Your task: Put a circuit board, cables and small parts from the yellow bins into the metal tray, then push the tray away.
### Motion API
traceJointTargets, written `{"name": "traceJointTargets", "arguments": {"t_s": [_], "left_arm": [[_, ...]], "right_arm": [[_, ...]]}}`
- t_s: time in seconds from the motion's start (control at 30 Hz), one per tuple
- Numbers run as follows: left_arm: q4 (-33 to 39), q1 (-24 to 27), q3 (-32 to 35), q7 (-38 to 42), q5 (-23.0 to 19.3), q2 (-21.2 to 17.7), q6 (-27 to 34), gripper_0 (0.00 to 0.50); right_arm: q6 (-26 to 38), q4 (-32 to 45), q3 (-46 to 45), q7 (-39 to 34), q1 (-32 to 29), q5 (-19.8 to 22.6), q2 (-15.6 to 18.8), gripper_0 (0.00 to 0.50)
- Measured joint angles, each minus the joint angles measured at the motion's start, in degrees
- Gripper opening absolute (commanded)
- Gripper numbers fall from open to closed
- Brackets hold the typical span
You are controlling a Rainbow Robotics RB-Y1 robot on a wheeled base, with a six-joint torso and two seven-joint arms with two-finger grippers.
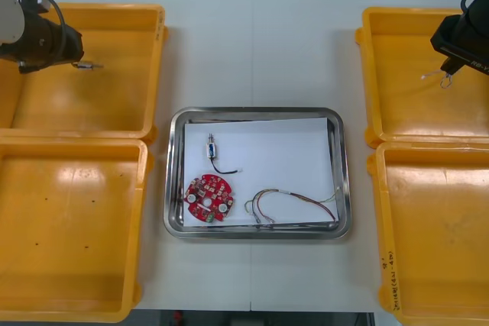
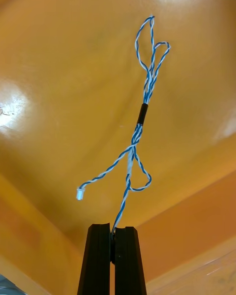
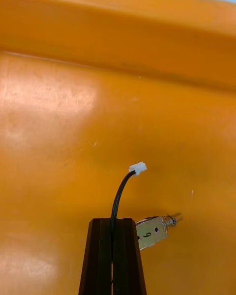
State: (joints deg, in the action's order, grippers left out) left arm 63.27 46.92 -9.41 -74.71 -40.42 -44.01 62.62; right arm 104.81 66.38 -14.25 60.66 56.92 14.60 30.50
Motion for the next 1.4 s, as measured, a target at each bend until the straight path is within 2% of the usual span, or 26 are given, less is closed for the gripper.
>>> {"name": "traceJointTargets", "arguments": {"t_s": [0.23, 0.47, 0.63, 0.7, 0.77, 0.83, 1.13, 1.33, 1.4], "left_arm": [[4.9, -4.4, 0.0, 0.0, -1.8, -1.7, 1.0, 0.0], [5.5, -6.9, -0.3, 0.0, -3.5, -1.9, 0.3, 0.0], [5.6, -7.1, -2.4, 0.0, -4.0, -2.0, -1.7, 0.005], [5.9, -7.1, -2.8, 0.0, -4.1, -2.0, -1.8, 0.213], [6.2, -7.1, -2.9, 0.0, -4.2, -2.0, -1.8, 0.376], [6.5, -7.1, -2.9, 0.1, -4.2, -2.0, -1.8, 0.5], [6.9, -7.1, -2.9, 0.1, -4.7, -2.2, -1.5, 0.5], [9.9, -7.1, -1.4, 0.1, -4.8, -2.7, 4.9, 0.5], [11.1, -7.1, -0.5, 0.1, -4.9, -2.9, 6.9, 0.5]], "right_arm": [[0.0, 1.5, -0.9, 0.0, -2.3, 0.2, -0.3, 0.0], [0.0, 3.5, -4.4, -0.6, -3.3, -0.3, -3.3, 0.0], [0.0, 4.8, -4.4, -4.5, -3.4, -1.1, -4.8, 0.0], [0.0, 5.3, -4.4, -5.0, -3.4, -1.5, -5.3, 0.0], [0.0, 5.3, -4.4, -5.0, -3.4, -1.7, -5.5, 0.0], [0.0, 5.4, -4.4, -5.0, -3.5, -2.0, -5.5, 0.0], [-1.6, 7.7, -4.4, -5.0, -7.0, -2.1, -5.6, 0.0], [-1.6, 7.7, -4.3, -5.0, -7.2, -2.1, -5.6, 0.0], [-1.6, 7.7, -4.3, -5.0, -7.2, -2.1, -5.6, 0.021]]}}
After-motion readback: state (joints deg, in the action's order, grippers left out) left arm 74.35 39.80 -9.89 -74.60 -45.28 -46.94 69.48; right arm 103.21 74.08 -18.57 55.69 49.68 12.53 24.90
